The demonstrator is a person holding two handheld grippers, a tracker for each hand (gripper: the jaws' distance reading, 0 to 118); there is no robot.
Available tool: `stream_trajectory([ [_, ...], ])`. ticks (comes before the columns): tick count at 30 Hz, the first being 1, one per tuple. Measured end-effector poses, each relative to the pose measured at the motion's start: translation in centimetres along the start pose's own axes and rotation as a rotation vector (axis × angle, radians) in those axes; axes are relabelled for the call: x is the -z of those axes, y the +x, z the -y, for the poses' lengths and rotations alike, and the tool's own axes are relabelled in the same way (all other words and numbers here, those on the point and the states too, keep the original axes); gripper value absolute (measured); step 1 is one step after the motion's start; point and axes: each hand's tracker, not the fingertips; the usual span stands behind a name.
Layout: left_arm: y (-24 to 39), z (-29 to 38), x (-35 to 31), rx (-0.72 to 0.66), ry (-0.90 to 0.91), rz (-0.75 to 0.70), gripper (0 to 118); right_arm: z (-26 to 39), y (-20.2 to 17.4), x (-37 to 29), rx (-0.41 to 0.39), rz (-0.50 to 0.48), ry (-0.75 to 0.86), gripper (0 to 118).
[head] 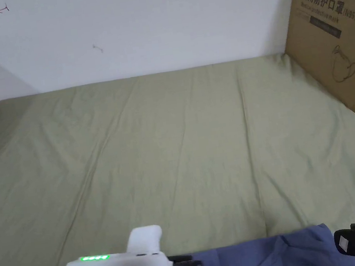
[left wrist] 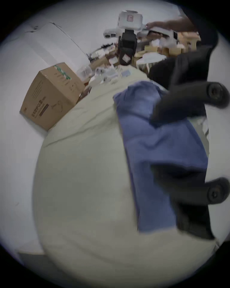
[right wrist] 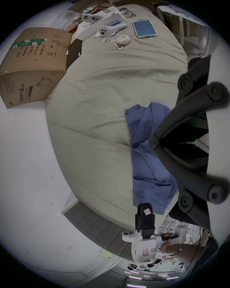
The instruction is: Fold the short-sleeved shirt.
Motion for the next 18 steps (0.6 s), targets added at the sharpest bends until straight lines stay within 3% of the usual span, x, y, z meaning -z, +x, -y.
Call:
stream_trajectory([
  [2, -0.7, 0.3, -0.4, -0.007, -0.016, -0.06, 2, -0.1, 0.1, -0.1, -0.003, 0.002, 0.003, 0],
  [6, -1.6, 0.9, 2.1, -0.106, -0.093, 0.069, 2, -0.2, 0.7, 0.0, 0.001, 0.003, 0.01, 0],
  [12, 1.4, 1.7, 9.6, -0.091, -0.295, 0.141, 2, 0.1, 1.2, -0.3, 0.026, 0.017, 0.011, 0],
  [18, 3.6, 1.5, 9.6, -0.184, -0.243, 0.411, 2, 0.2, 1.5, -0.7, 0.024, 0.034, 0.006, 0],
])
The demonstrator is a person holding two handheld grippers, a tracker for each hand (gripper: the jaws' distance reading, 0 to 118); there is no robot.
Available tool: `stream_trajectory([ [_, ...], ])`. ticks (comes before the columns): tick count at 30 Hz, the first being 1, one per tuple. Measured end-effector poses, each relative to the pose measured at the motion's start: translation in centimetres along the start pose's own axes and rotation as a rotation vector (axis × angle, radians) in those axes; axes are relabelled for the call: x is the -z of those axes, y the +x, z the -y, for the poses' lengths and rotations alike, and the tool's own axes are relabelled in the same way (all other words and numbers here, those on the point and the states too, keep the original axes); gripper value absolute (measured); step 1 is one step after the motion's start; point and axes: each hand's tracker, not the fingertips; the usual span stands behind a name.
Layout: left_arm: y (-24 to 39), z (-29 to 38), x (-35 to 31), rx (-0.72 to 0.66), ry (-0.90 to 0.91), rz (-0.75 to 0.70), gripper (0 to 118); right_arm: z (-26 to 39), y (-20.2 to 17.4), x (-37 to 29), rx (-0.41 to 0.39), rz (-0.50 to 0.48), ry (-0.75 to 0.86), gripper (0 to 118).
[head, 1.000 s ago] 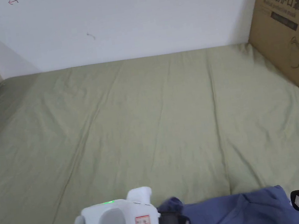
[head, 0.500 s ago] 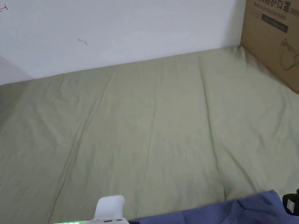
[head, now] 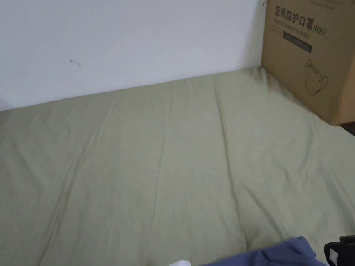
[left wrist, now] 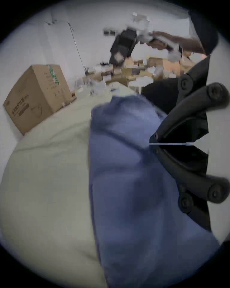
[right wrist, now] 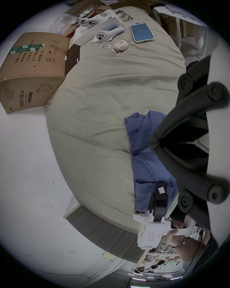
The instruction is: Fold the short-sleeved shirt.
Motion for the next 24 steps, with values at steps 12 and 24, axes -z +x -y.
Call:
stream_trajectory([
  [12, -12.7, 3.6, -17.2, -0.22, 0.314, 0.085, 112, -0.7, -0.8, 0.3, -0.03, 0.001, -0.01, 0],
  [24, -18.9, 4.3, -11.5, -0.446, 0.273, 0.521, 118, -1.1, -1.8, 0.5, -0.017, 0.024, -0.007, 0],
])
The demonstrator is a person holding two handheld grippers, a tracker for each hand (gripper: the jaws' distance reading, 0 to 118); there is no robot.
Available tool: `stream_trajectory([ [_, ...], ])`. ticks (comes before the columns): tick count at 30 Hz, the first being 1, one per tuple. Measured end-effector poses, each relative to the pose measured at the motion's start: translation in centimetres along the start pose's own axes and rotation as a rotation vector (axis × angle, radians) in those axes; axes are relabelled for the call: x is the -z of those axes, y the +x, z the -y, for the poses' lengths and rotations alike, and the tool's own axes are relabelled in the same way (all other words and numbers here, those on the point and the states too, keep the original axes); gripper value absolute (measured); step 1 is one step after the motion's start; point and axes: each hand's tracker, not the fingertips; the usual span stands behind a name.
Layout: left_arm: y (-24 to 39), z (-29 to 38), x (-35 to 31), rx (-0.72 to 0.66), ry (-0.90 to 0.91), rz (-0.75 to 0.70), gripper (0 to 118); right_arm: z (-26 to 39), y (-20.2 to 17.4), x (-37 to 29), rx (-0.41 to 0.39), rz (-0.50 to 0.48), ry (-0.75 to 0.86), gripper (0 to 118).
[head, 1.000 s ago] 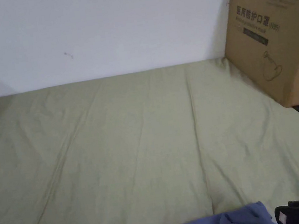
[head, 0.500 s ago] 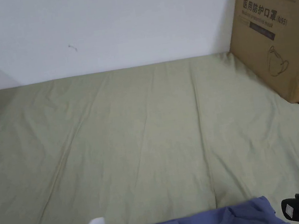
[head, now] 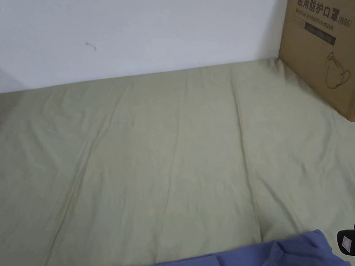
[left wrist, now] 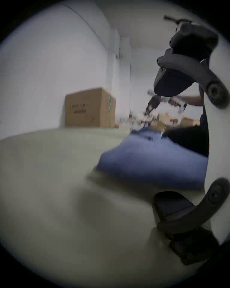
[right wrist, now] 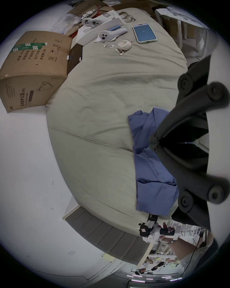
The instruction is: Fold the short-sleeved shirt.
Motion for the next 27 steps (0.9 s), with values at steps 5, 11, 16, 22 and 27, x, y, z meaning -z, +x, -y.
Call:
stream_trajectory([
  [5, -3.1, -2.4, 2.2, 0.05, -0.119, 0.038, 118, 0.4, -0.8, -0.2, -0.021, -0.003, -0.01, 0],
  [11, -5.1, -0.7, 1.0, 0.07, -0.049, -0.259, 9, 0.6, -0.8, 0.1, -0.027, -0.006, -0.022, 0],
  [16, -1.8, -0.1, 1.7, 0.106, -0.02, -0.272, 9, 0.4, -0.6, 0.0, -0.001, -0.022, -0.012, 0],
  [22, 8.7, 1.6, -0.9, 0.422, 0.047, -0.64, 9, -0.1, -0.9, 0.0, -0.034, -0.03, -0.007, 0],
  [27, 15.3, 2.8, -3.3, 0.611, 0.214, -1.203, 9, -0.2, -1.1, 0.4, -0.034, -0.065, -0.004, 0],
])
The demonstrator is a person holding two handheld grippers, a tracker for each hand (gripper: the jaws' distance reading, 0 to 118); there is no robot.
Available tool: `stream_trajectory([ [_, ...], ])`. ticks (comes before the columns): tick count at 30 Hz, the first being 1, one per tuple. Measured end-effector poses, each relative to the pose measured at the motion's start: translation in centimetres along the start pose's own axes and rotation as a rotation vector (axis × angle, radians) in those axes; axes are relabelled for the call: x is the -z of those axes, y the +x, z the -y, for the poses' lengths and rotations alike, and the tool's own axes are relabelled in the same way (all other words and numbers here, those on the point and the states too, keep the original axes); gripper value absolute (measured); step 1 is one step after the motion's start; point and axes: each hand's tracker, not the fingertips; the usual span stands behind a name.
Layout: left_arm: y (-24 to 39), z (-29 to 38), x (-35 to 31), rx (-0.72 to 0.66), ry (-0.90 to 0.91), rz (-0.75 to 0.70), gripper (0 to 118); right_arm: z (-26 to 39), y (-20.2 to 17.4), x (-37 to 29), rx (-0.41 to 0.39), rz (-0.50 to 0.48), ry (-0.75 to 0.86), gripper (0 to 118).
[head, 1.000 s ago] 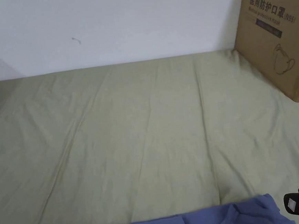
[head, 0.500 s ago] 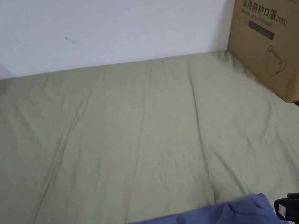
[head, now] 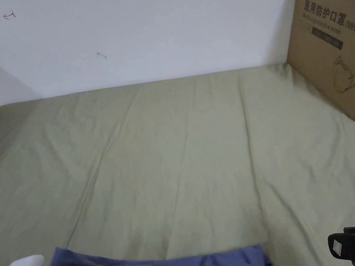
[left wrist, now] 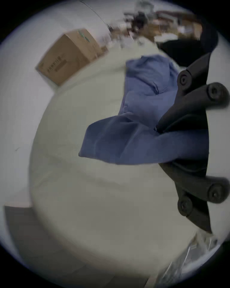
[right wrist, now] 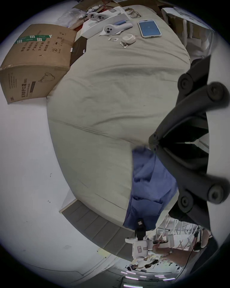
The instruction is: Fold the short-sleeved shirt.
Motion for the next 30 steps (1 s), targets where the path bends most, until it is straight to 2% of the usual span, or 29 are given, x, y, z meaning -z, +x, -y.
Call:
stream_trajectory([
  [2, 1.7, -0.1, -1.3, 0.087, 0.0, -0.006, 9, 0.1, -0.1, 0.3, -0.001, -0.01, -0.001, 0],
  [4, 3.4, -0.4, -1.2, 0.088, -0.014, 0.06, 9, 0.2, -0.2, 0.4, -0.003, -0.019, -0.003, 0],
  [10, 12.5, -1.9, 1.2, 0.054, -0.115, 0.41, 9, 0.5, 0.1, -0.3, -0.003, -0.032, 0.004, 0],
  [13, 17.6, -2.4, 4.1, 0.064, -0.195, 0.531, 9, 0.7, 0.7, -0.5, -0.002, -0.019, -0.002, 0],
  [15, 21.0, -2.2, 6.5, 0.104, -0.238, 0.502, 13, 0.9, 1.4, -0.6, 0.005, -0.001, -0.008, 0],
  [17, 23.0, -1.7, 8.4, 0.115, -0.275, 0.509, 36, 1.0, 1.9, -0.8, 0.022, 0.01, -0.009, 0],
  [18, 23.4, -1.4, 9.2, 0.102, -0.283, 0.52, 56, 1.1, 2.2, -0.9, 0.033, 0.011, -0.01, 0],
  [19, 23.4, -1.2, 9.7, 0.072, -0.297, 0.561, 90, 1.2, 2.4, -1.0, 0.04, 0.01, -0.01, 0],
  [20, 23.1, -1.1, 10.0, 0.042, -0.305, 0.609, 109, 1.3, 2.6, -1.1, 0.045, 0.008, -0.006, 0],
  [21, 22.8, -0.8, 9.8, 0.007, -0.313, 0.675, 118, 1.3, 2.8, -1.3, 0.05, 0.006, 0.006, 0],
  [24, 21.5, -1.4, 7.5, 0.006, -0.235, 0.745, 117, 1.1, 3.0, -1.2, 0.052, 0.003, 0.005, 0],
  [28, 18.9, -2.6, 4.0, 0.11, -0.134, 0.594, 115, 0.6, 3.1, -0.9, 0.056, 0.004, 0.017, 0],
  [29, 18.5, -2.8, 3.0, 0.122, -0.103, 0.595, 108, 0.6, 3.1, -0.9, 0.063, -0.002, 0.025, 0],
  [30, 17.8, -2.9, 2.2, 0.122, -0.065, 0.585, 95, 0.5, 3.0, -0.9, 0.069, -0.009, 0.032, 0],
])
